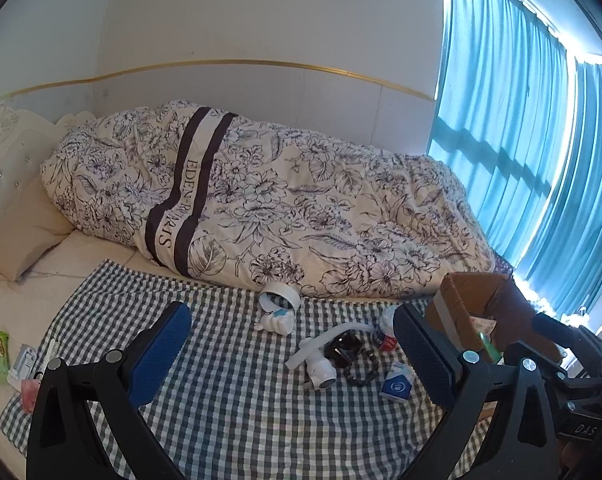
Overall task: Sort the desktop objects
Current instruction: 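Move both grippers back toward the remaining items on the sheet, then grasp the white plastic device with the left gripper while the right gripper grasps the blue Vinda tissue pack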
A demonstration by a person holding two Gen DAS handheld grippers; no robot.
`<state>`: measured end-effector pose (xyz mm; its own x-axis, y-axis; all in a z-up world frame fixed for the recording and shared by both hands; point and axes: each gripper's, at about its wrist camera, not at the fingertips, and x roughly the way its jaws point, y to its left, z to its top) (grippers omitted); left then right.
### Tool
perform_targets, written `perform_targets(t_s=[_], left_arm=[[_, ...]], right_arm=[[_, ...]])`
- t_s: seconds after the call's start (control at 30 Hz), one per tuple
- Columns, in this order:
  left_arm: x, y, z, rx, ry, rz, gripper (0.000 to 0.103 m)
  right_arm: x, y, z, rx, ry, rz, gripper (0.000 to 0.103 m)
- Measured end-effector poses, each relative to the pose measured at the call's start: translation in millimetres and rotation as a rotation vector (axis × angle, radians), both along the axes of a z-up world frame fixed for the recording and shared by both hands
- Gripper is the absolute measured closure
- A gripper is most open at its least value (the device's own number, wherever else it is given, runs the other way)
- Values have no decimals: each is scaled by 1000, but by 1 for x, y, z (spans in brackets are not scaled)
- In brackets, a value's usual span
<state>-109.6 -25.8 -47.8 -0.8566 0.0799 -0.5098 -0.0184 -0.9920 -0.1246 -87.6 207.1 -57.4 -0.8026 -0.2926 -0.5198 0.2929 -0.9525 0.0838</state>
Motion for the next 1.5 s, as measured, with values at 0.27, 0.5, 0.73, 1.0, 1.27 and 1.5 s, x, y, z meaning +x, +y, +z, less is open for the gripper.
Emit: perform_targets(t_s=[0.27,0.5,0.73,1.0,1.27,1.5], left_arm=[[-30,7,-44,-21,-81,-9,0],[-54,18,-82,-32,-147,-19,0],[-77,30,-127,-46,-230,-45,0],[-95,40,-163,-35,-281,-69,0],[-116,56,-194,-39,-323,-95,0],[-132,65,-223,-32,-364,-101,0]], right_arm=[[-22,1,-44,20,-35,6,9],[-34,-3,-75,44,-58,46,9],[-51,1,-111,26,-131,47,9],[-68,9,-145,51,-181,33,9],[-86,11,-173,78,-226,1,9],[-99,13,-200,115,-261,-43,9]])
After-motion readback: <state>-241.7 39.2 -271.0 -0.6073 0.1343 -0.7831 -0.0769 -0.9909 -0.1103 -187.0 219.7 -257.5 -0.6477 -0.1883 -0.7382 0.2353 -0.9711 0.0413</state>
